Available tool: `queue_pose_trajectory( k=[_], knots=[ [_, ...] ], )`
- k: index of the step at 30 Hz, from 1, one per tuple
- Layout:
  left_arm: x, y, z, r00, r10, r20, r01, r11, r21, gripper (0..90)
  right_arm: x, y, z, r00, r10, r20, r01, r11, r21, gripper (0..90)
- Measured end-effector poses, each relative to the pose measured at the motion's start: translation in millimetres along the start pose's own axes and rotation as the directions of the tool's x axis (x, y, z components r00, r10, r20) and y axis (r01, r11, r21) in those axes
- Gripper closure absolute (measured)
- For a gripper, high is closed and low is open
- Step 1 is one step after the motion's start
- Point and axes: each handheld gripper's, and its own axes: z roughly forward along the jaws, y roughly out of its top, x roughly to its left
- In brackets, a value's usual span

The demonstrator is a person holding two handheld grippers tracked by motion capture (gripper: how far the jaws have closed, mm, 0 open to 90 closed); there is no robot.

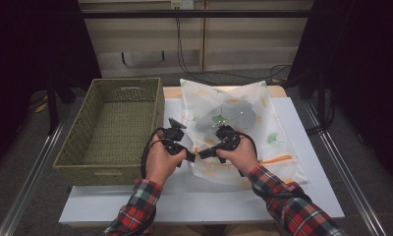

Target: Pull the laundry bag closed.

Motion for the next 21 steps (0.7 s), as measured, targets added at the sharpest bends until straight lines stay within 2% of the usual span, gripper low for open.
queue_pose_trajectory(
  k=[1,3,6,8,12,16,20,21],
  knots=[
    [1.5,-0.1,-1.1,0.9999,0.013,-0.001,-0.013,0.9999,0.008,88.7,0.4,-0.1,-0.5,1.0000,0.001,0.000,-0.001,1.000,0.002,90.0],
    [0.4,-0.5,-1.3,1.0000,-0.002,0.004,0.002,1.0000,0.000,88.7,0.9,-0.3,-0.7,1.0000,0.002,0.000,-0.002,1.000,0.002,90.0],
    [0.2,-1.1,-3.4,1.0000,0.001,-0.002,-0.001,1.0000,0.005,88.8,1.3,-1.0,-0.3,0.9998,-0.002,0.019,0.002,1.000,0.006,90.0],
    [-0.3,-1.7,-3.8,1.0000,-0.001,0.001,0.001,1.0000,0.000,88.8,0.7,-1.5,-1.0,1.0000,0.002,0.007,-0.002,1.000,0.007,90.0],
    [-1.0,-2.3,-2.9,0.9999,-0.010,0.004,0.010,0.9999,-0.005,88.8,1.1,-1.6,-2.7,0.9999,-0.003,0.011,0.003,1.000,0.008,90.0],
    [0.8,-2.1,-6.9,1.0000,0.001,0.005,-0.001,1.0000,-0.005,88.8,-1.1,-3.6,-3.2,0.9999,0.009,0.012,-0.009,1.000,0.015,90.0],
    [2.4,-2.9,-7.1,0.9998,-0.014,0.013,0.014,0.9999,-0.010,88.9,-0.3,-3.6,-4.4,0.9998,0.016,0.012,-0.016,1.000,0.010,90.0],
    [4.1,-3.0,-8.4,1.0000,-0.003,0.009,0.003,0.9999,-0.010,88.9,-0.7,-3.4,-4.7,0.9998,0.013,0.016,-0.013,1.000,0.009,90.0]
  ],
)
